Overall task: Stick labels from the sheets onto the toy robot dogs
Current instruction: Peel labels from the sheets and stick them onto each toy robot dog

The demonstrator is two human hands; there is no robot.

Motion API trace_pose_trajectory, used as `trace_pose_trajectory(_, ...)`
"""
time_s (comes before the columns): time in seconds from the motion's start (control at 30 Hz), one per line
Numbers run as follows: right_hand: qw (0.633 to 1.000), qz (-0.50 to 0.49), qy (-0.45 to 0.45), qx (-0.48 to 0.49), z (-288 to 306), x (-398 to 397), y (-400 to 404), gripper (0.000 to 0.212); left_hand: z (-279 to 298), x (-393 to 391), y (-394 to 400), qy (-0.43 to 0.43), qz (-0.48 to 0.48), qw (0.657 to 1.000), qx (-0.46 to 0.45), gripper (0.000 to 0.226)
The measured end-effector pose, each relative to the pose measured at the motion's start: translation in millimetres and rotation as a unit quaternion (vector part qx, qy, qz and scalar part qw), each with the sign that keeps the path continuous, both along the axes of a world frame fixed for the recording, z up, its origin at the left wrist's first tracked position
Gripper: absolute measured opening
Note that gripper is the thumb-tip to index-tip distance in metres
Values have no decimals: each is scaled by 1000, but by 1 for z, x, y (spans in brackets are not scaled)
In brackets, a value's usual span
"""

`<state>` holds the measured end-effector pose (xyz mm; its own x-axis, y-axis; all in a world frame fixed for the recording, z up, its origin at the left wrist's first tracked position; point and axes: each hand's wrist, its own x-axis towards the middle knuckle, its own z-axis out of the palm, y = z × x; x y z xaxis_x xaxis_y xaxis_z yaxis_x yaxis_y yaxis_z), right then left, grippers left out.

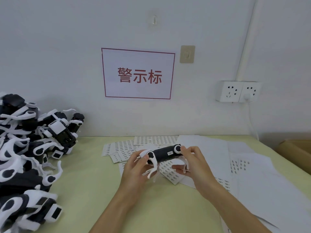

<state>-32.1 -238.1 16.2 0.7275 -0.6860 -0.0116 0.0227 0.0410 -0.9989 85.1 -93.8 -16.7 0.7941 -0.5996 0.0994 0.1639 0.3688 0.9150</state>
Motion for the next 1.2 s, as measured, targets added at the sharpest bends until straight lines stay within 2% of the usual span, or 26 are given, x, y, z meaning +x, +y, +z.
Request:
trace_pose_trajectory(0.17, 997, 70, 20, -13, 8, -26, -14, 24, 7, -14, -5, -34, 40, 998, 20, 18)
trace_pose_trajectory(0.3, 988, 150, 29, 19, 13, -48, -27, 24, 13, -28, -8, -89, 40, 994, 46, 15)
trace_pose_trajectory(0.47, 970, 232, 74, 18, 24, -86, -54, 53, 24, -51, -30, -159, -3, 983, 88, 18)
trace_pose_trajectory(0.53, 967, 225, 112, -47, 28, -103, -68, 51, 29, -66, -48, -195, -33, 975, 105, 19)
trace_pose_trajectory(0.6, 965, 203, 122, -109, 32, -121, -81, 33, 38, -83, -70, -215, -56, 969, 110, 20)
trace_pose_trajectory(0.67, 968, 175, 123, -134, 35, -139, -95, 33, 48, -99, -94, -209, -81, 969, 100, 16)
trace_pose_trajectory(0.7, 971, 157, 121, -137, 36, -149, -104, 32, 52, -108, -106, -197, -96, 972, 90, 15)
trace_pose_trajectory(0.77, 981, 113, 103, -119, 35, -170, -124, 30, 58, -121, -131, -150, -127, 979, 60, 27)
trace_pose_trajectory(0.83, 993, 74, 70, -60, 35, -190, -146, 31, 56, -135, -152, -148, -139, 978, 56, 29)
trace_pose_trajectory(0.9, 999, 31, 25, 8, 40, -212, -170, 29, 43, -144, -169, -280, -116, 944, 127, 24)
trace_pose_trajectory(1.0, 995, -48, -60, 69, 53, -245, -217, 31, 18, -151, -186, -481, -102, 829, 265, 27)
trace_pose_trajectory(1.03, 989, -70, -94, 86, 57, -257, -235, 32, 12, -153, -190, -528, -110, 785, 306, 42)
trace_pose_trajectory(1.1, 974, -112, -159, 118, 67, -282, -272, 35, 3, -155, -198, -595, -94, 720, 344, 72)
trace_pose_trajectory(1.13, 968, -127, -178, 127, 69, -293, -291, 39, 0, -156, -200, -632, -69, 690, 345, 70)
trace_pose_trajectory(1.17, 963, -136, -189, 137, 71, -305, -309, 45, 1, -158, -202, -656, -42, 674, 338, 59)
trace_pose_trajectory(1.2, 959, -139, -197, 148, 70, -315, -327, 49, 2, -161, -204, -664, -32, 674, 322, 48)
